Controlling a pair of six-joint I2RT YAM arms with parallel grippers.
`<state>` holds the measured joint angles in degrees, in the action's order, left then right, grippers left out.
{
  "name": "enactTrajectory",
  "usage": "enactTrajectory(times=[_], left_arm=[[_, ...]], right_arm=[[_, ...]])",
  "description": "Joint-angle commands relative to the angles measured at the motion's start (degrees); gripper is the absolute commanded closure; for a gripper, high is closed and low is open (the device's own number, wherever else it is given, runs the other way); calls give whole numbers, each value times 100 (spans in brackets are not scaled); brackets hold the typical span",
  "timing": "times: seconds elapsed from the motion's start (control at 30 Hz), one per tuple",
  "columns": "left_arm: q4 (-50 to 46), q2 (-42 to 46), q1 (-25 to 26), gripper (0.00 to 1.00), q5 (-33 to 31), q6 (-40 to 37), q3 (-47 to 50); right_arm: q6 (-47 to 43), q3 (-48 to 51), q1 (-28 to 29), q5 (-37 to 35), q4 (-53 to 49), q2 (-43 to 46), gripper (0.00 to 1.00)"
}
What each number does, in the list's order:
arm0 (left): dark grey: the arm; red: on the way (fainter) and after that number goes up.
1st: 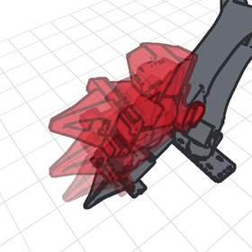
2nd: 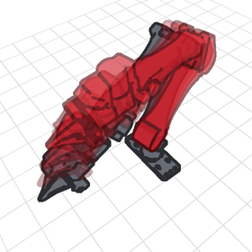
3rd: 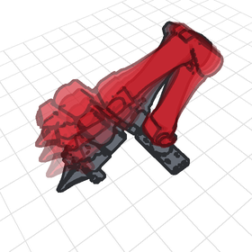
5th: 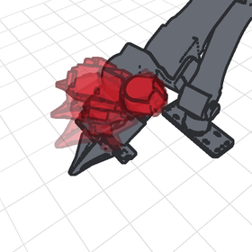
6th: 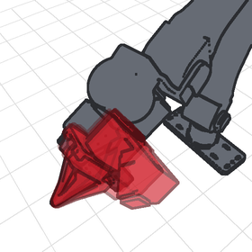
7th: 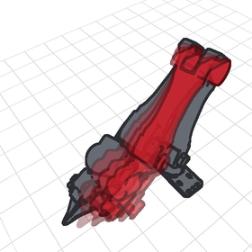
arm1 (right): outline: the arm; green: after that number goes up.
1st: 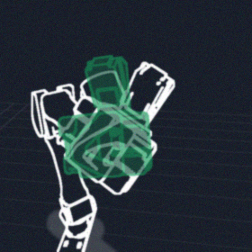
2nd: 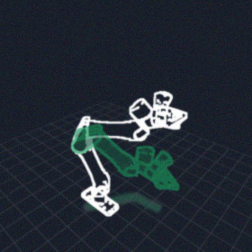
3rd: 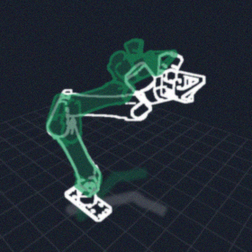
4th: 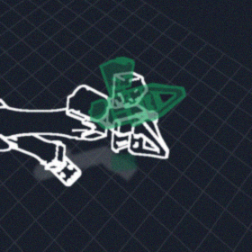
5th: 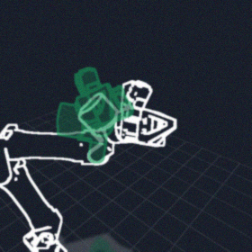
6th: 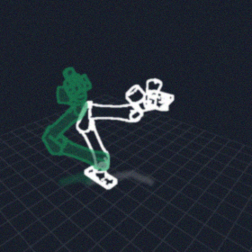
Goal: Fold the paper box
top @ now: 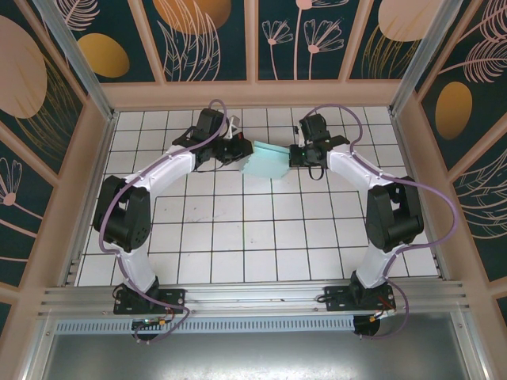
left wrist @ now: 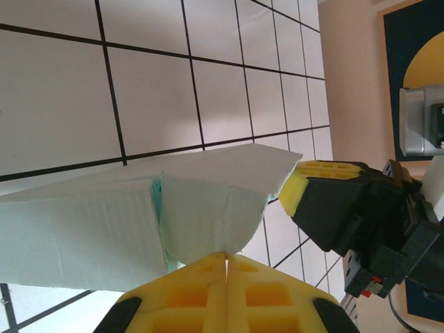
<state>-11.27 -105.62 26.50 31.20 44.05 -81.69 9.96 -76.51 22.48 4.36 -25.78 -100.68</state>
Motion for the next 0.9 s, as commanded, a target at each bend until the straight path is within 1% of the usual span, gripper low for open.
enactTrajectory(times=[0.0,0.17,0.5,0.87], left_arm=[[294,-115,30,100,285,114,-45],[244,-143,22,100,192,52,-5],[-515,-2,22,100,-673,-977,25],[-657,-46,20,100,-1137,-1472,291]], right_arm=[[-136,-181,92,98,-82,-51,100],[-144,-209,92,126,-93,-57,100],[-134,-119,92,201,41,-118,100],[-117,136,117,273,347,-240,100]])
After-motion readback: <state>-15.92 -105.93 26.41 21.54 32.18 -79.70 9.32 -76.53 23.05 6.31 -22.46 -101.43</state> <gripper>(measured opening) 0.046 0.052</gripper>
